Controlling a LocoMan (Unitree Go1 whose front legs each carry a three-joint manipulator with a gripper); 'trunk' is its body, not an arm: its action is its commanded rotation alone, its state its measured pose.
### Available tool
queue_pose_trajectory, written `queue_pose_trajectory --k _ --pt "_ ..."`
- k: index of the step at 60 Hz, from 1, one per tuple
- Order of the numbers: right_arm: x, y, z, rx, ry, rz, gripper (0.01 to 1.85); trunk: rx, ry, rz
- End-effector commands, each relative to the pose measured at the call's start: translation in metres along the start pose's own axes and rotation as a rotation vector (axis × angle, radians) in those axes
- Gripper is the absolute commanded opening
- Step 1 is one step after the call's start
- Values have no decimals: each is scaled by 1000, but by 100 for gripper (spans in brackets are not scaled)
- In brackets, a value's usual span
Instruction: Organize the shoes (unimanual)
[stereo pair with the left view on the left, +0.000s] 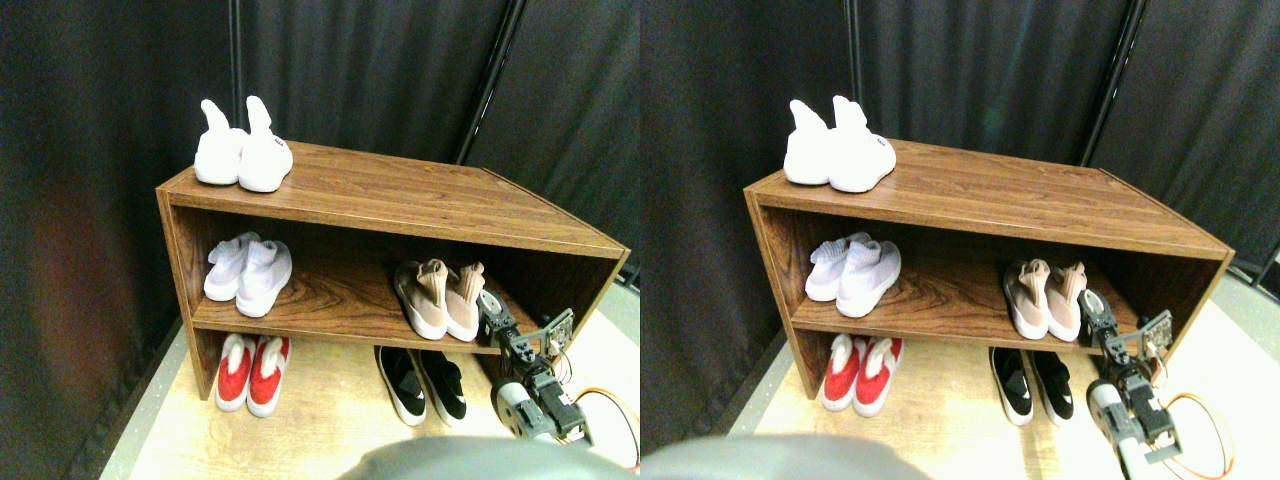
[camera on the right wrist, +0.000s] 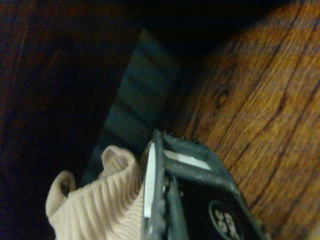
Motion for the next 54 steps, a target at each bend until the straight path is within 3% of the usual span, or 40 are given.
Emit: queue_pose_trajectory --k 1,11,29,38,48,54 --pt "1 5 4 -44 -11 29 6 -4 21 9" --pt "0 10 15 -65 -6 67 6 3 22 -1" --pt "-35 35 23 -62 53 216 6 13 23 -15" --pt "-63 44 28 -58 51 277 6 13 33 -17" --pt "-80 37 35 -33 153 334 6 19 53 -22" --pt "-88 33 36 -19 160 336 6 22 61 -21"
